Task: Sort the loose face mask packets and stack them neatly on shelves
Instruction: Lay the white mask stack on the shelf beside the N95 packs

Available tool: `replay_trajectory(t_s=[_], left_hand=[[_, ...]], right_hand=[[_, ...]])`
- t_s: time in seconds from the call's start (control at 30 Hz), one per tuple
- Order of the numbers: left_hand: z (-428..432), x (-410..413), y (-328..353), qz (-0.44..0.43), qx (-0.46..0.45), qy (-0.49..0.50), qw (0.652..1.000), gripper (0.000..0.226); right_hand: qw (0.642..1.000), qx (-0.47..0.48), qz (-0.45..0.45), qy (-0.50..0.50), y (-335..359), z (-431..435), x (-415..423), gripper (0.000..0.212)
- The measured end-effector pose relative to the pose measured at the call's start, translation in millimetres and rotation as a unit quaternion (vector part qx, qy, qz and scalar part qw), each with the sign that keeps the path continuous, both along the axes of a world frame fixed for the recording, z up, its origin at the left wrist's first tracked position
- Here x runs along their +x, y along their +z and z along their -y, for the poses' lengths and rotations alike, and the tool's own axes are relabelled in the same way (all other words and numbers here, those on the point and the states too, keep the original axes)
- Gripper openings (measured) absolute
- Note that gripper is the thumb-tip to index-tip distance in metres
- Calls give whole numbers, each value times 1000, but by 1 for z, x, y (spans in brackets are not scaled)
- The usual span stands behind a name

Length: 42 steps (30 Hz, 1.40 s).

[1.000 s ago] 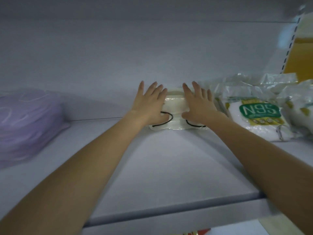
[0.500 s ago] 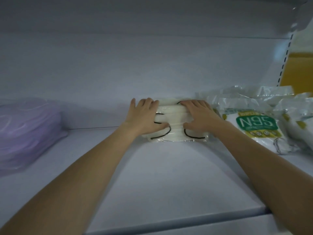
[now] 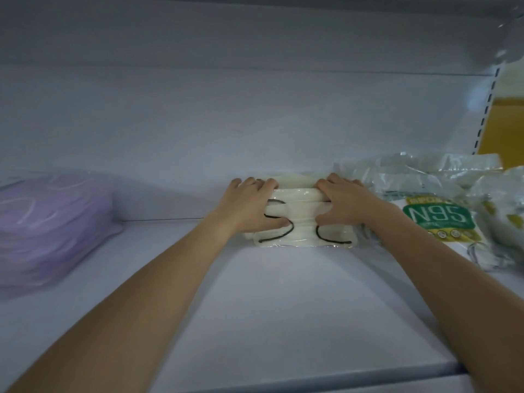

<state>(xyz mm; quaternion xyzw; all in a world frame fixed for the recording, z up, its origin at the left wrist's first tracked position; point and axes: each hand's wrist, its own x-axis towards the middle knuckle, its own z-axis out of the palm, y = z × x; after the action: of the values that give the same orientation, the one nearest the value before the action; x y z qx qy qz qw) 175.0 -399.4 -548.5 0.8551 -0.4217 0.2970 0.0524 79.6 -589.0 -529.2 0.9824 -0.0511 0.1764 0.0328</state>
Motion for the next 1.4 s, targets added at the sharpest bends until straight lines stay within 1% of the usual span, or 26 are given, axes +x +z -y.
replay_trajectory(t_s=[0.13,0.27,0.33,0.47,0.53,0.6,0.63,0.67,0.7,0.73,0.8,0.83,0.9,0.97,1.03,1.13,1.23,1.33,1.4], left_hand=[[0,-2,-1,2,9,-15,1000,80],[-1,-1,-2,10,13,-9,1000,83],[0,-1,-2,2,14,-2,1000,82],[3,-1,-1,-4,19,3,1000,84],[1,0,0,-3,22,-4,1000,93],[-5,3,2,1,11,3,1000,110],[-9,6,3,-13,-10,11,1000,119],[-13,8,1,-46,-45,16,998,128],[-17,11,-1,-100,-95,11,990,136],[-20,13,-6,-166,-153,-5,974,141],[-22,17,-20,-288,-249,-46,924,145],[-21,19,-28,-330,-272,-61,902,145],[-16,24,-39,-383,-283,-78,876,145],[-10,31,-43,-416,-285,-89,859,145],[-4,36,-43,-428,-290,-96,851,146],[2,36,-42,-442,-305,-109,837,155],[6,33,-40,-461,-332,-131,812,162],[5,34,-37,-465,-339,-129,808,159],[5,36,-38,-480,-339,-148,795,150]], right_hand=[[1000,-14,11,9,-4,4,-3,51],[999,-7,23,34,-8,7,-4,59],[999,-1,18,29,-8,8,-3,60],[1000,16,7,5,-6,5,-1,56],[1000,15,3,-2,-6,4,-1,57],[1000,17,2,-4,-6,4,-3,58],[1000,19,4,-4,-6,4,-4,59],[1000,20,8,-2,-7,5,-4,62],[1000,18,14,1,-8,5,-4,67],[1000,15,21,0,-9,5,-4,74],[999,2,30,-15,-11,4,-4,88],[999,-10,34,-22,-12,4,-4,92],[998,-29,42,-35,-14,4,-3,95],[998,-37,40,-43,-17,6,-3,94],[998,-31,35,-43,-18,8,0,93],[999,-15,31,-36,-20,9,3,94],[999,-7,36,-35,-22,9,5,94],[999,8,36,-31,-21,10,8,92],[999,16,35,-31,-21,10,7,92]])
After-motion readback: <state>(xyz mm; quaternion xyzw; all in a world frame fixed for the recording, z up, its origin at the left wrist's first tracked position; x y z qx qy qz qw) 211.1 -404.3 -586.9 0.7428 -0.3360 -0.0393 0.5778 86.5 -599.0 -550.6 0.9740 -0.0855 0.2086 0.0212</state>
